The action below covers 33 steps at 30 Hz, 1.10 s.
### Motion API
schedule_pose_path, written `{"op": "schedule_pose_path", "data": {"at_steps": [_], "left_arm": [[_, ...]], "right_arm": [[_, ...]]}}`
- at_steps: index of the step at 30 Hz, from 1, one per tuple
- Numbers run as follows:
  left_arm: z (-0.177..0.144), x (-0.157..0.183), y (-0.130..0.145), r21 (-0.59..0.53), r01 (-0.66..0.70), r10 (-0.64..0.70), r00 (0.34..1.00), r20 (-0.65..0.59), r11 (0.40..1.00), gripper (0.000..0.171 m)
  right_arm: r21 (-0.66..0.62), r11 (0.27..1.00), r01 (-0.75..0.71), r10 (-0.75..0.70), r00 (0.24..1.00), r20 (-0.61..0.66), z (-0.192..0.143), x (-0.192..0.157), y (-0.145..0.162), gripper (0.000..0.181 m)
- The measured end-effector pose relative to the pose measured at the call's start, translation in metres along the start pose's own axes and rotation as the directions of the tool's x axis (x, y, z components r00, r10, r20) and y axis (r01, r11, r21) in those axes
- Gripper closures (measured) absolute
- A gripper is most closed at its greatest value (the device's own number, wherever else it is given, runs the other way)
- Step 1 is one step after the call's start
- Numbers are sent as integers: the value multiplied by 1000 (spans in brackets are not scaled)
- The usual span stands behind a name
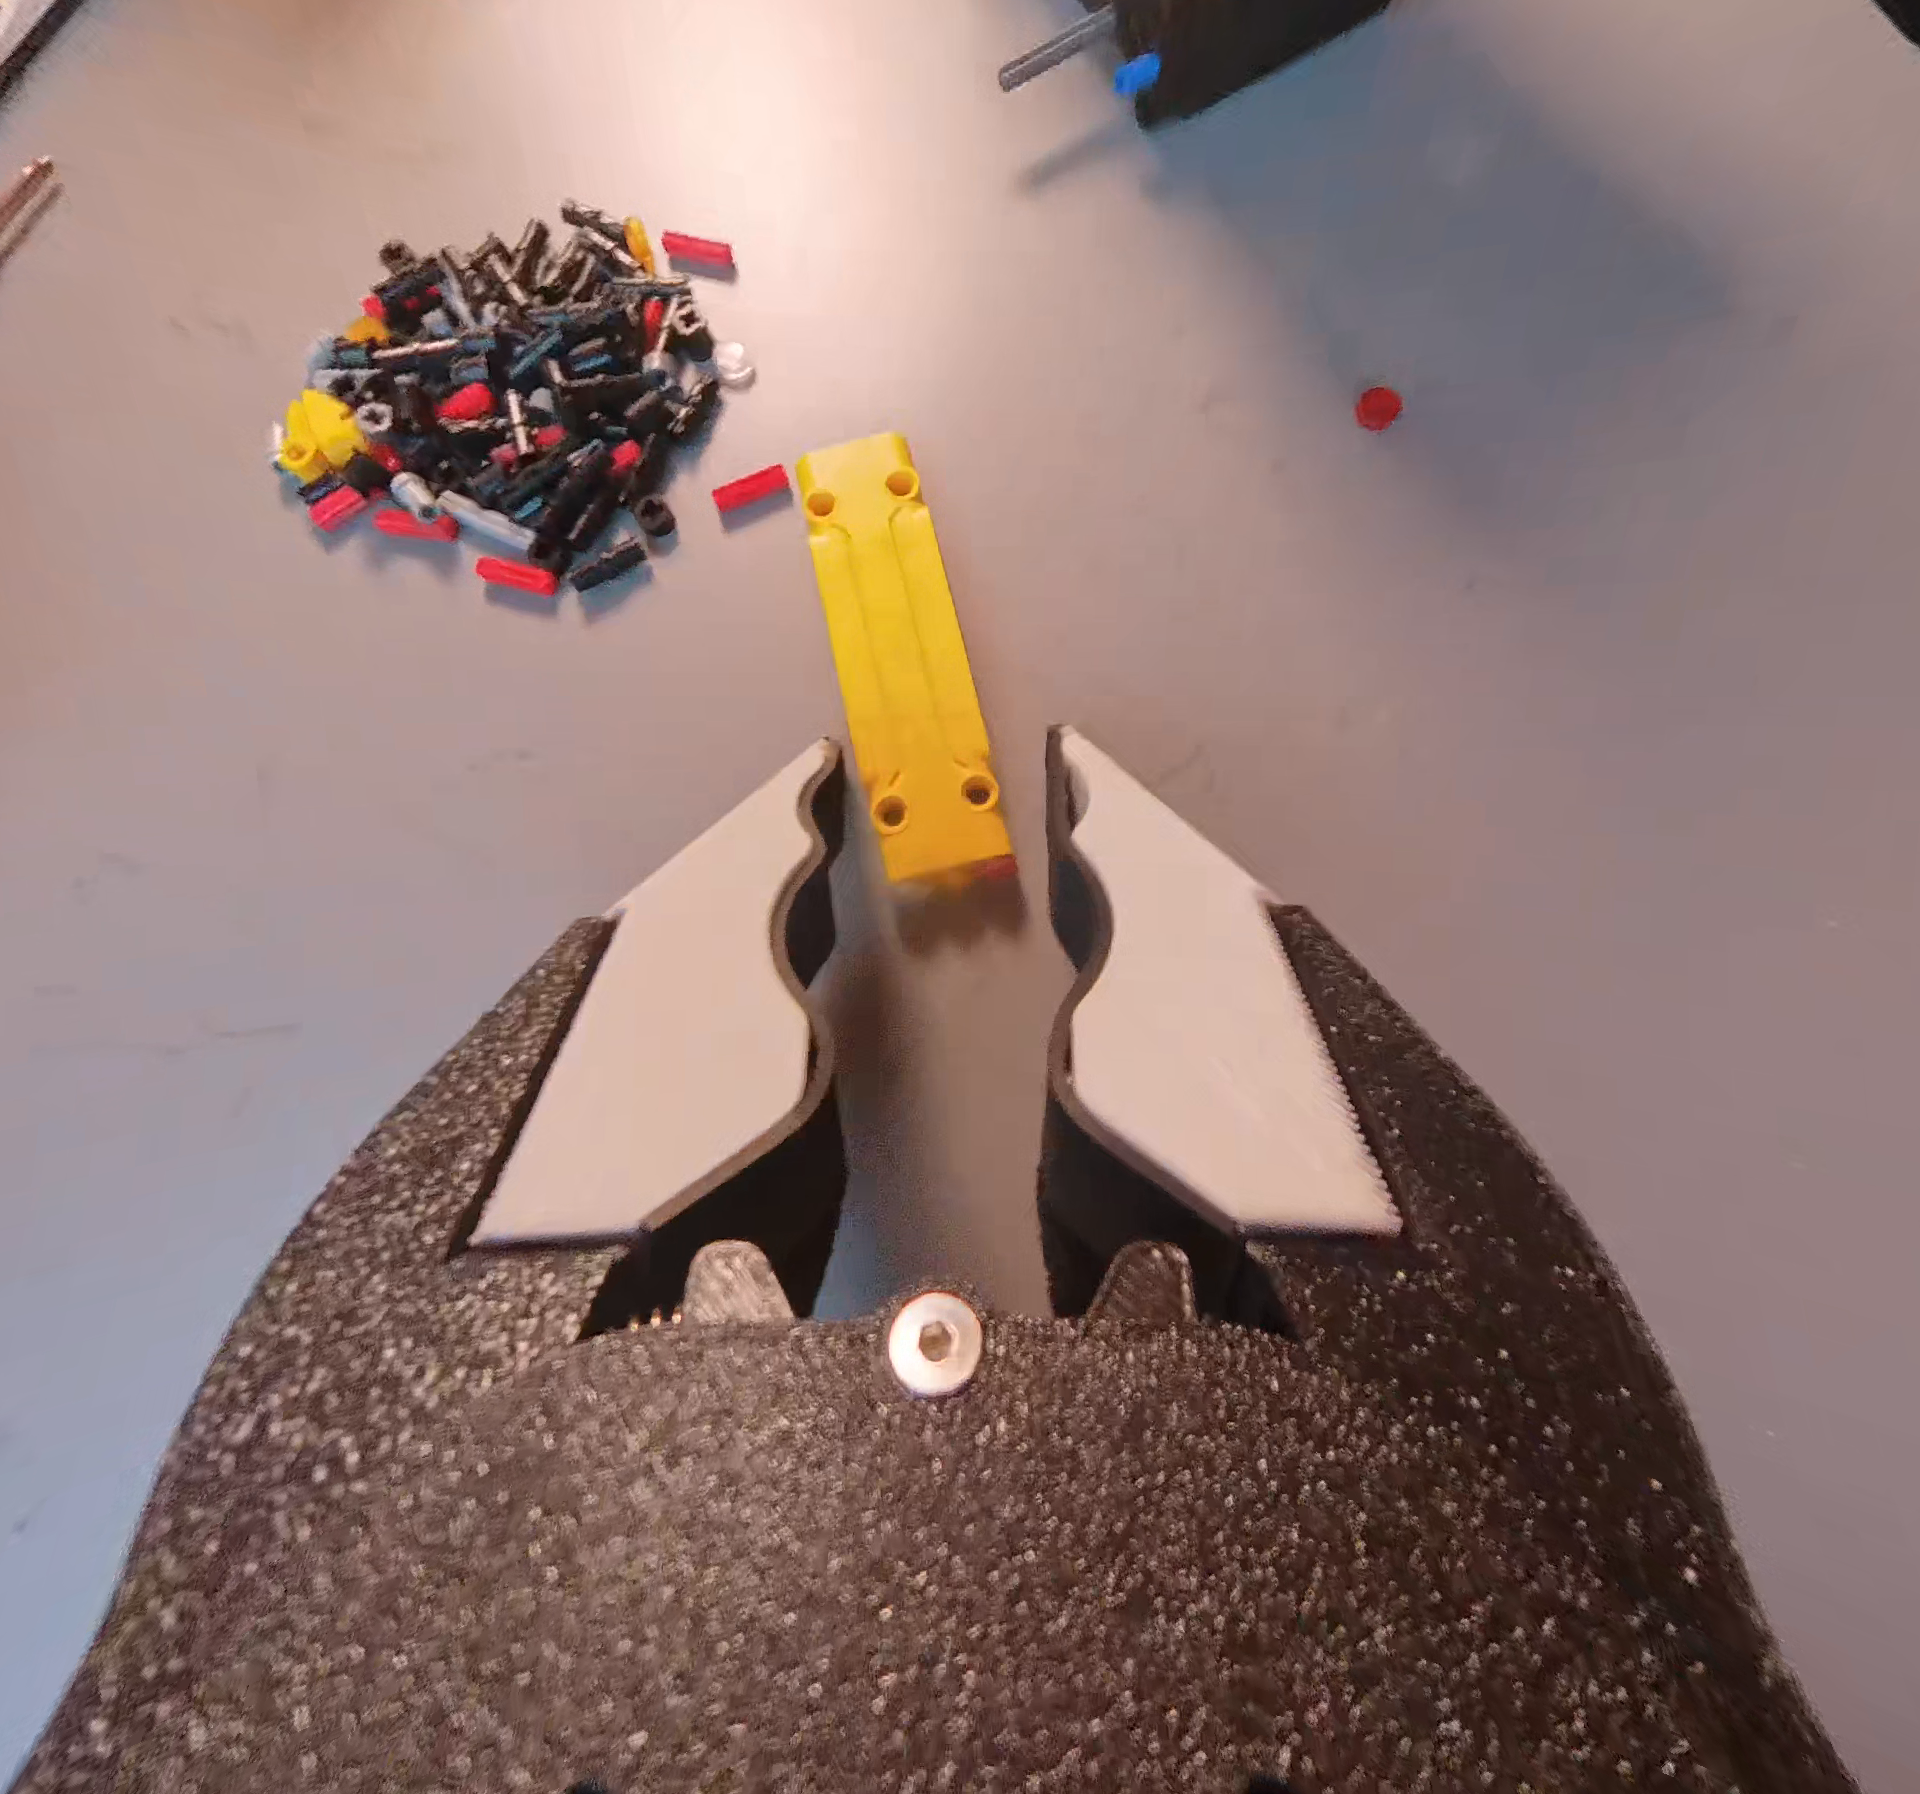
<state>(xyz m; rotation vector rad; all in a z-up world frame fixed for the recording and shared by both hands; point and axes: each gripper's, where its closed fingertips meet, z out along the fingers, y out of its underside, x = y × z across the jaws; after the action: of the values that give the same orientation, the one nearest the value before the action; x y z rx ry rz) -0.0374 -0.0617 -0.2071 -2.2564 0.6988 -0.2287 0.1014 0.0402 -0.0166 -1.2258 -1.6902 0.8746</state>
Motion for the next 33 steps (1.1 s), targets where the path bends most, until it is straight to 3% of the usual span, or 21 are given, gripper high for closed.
{"op": "schedule_pose_path", "data": {"at_steps": [3,5,8,13,18,25,27,33], "left_arm": [[0,4,0,-9,-5,5,1000,-23,1000,146],[-2,5,0,-24,-13,13,999,-32,1000,148],[-8,6,4,-30,-26,24,998,-54,999,148],[-33,-12,-6,81,39,-36,998,-42,996,148],[-55,-35,-18,201,92,-96,995,11,975,148],[-61,-40,-24,238,82,-94,995,41,968,148],[-66,-44,-27,272,94,-111,993,49,958,148],[-84,-57,-36,387,183,-200,980,5,904,148]], "right_arm": [[-99,991,-92,109,976,186,39,-83,31,141],[-209,964,-167,209,958,196,66,-113,64,142],[-352,907,-230,288,950,121,96,-127,107,145],[-440,861,-254,299,954,33,114,-123,128,164],[-479,849,-223,263,965,18,114,-121,131,172],[-476,862,-173,210,977,24,123,-121,126,175],[-410,889,-202,223,975,3,136,-115,109,175],[-166,957,-238,192,949,-251,183,-46,42,176]]}}
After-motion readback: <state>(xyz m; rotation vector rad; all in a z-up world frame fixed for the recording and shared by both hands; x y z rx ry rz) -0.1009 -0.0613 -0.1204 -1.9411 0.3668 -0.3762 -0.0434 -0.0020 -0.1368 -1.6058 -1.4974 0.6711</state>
